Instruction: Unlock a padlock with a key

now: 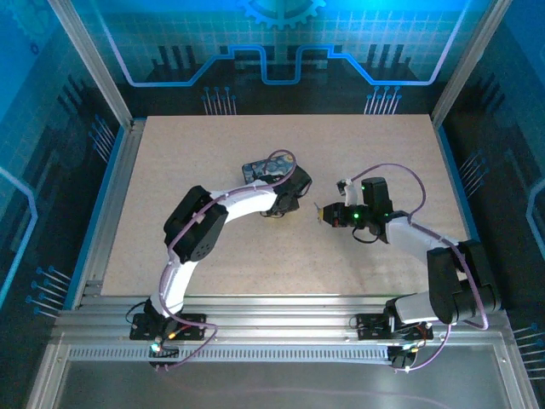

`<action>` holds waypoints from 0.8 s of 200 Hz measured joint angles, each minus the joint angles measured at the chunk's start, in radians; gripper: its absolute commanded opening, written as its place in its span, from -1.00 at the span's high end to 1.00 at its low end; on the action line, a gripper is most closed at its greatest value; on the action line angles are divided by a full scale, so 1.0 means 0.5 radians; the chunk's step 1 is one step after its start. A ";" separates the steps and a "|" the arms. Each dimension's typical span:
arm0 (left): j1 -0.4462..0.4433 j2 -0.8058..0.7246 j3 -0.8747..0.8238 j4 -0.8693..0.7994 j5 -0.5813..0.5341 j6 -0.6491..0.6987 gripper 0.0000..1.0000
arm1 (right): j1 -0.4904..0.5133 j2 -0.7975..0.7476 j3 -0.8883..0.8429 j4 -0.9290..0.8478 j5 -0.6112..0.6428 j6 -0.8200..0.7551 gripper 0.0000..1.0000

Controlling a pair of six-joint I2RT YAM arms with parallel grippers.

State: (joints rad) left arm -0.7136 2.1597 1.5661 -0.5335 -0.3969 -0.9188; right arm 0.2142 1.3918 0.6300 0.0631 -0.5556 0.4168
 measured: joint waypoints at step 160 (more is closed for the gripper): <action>0.218 -0.395 -0.296 -0.045 0.486 0.105 1.00 | 0.196 -0.131 -0.067 -0.075 -0.041 -0.014 1.00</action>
State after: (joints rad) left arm -0.6044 1.9621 1.4181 -0.5560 -0.1539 -0.8661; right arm 0.3122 1.3262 0.5964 0.0257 -0.5762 0.4099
